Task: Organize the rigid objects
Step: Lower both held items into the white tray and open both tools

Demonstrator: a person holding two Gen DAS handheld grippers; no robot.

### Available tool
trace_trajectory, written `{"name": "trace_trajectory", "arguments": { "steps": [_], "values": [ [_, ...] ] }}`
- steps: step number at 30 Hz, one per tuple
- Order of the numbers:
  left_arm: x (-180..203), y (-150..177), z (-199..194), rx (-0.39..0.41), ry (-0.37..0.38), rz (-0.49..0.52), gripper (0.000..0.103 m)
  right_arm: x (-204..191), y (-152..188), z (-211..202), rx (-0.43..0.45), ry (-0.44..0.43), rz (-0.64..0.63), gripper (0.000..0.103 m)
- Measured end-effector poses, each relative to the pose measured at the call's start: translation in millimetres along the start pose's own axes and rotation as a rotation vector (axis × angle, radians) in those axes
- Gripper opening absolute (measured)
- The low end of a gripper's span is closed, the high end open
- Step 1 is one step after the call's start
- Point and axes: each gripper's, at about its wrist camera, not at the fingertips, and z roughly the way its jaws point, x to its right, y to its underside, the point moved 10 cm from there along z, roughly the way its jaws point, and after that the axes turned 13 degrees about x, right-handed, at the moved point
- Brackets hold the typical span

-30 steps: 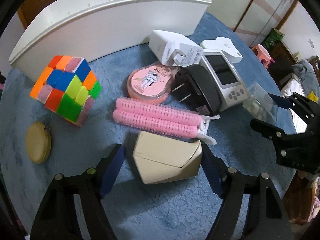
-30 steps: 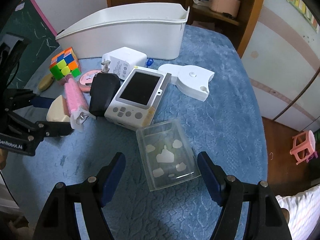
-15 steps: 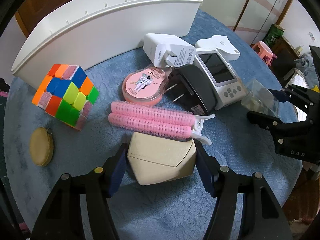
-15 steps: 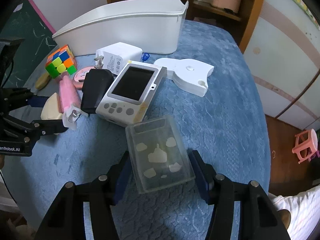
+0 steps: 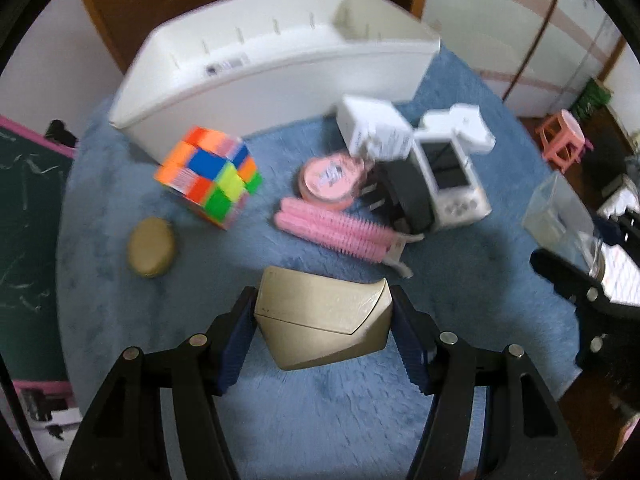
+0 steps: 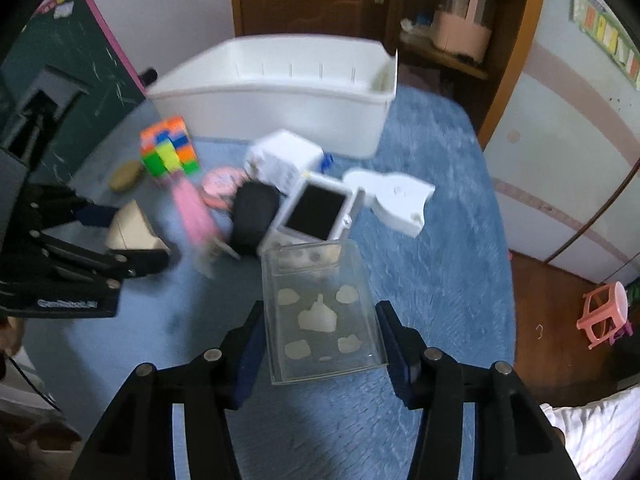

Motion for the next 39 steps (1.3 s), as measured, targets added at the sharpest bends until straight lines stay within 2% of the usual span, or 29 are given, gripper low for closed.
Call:
{"name": "trace_trajectory", "arguments": {
  "steps": [7,10,12,14,21,25,30,36,39],
  "values": [
    [-18,-51,-74,0.145,-0.036,-0.09,0.068,-5,-36,-42,0.029,0.044,0.005,0.054],
    [-26,-76,-105,0.207,-0.018,-0.132,0.068,-7,-60,-65,0.054,0.039,0.04,0.054],
    [-29,-95,-121,0.25,0.0,-0.15,0.068,-6,-91,-83,0.095,0.036,0.049,0.054],
    [-34,-119,-137,0.292,0.024,-0.167,0.068,-6,-101,-89,0.11,0.036,0.05,0.054],
    [-53,-195,-163,0.376,0.03,-0.16,0.068,-4,-190,-118,0.225,-0.007,0.084,0.054],
    [-66,-234,-160,0.417,0.005,-0.129,0.068,-2,-244,-120,0.273,-0.014,0.105,0.054],
    [-88,-280,-133,0.429,-0.008,-0.13,0.068,9,-303,-100,0.302,0.01,0.141,0.054],
    [-111,-318,-86,0.443,-0.049,-0.14,0.068,18,-350,-60,0.313,0.049,0.166,0.054],
    [-118,-327,-55,0.421,-0.055,-0.152,0.068,21,-358,-34,0.29,0.07,0.181,0.054]
  ]
}}
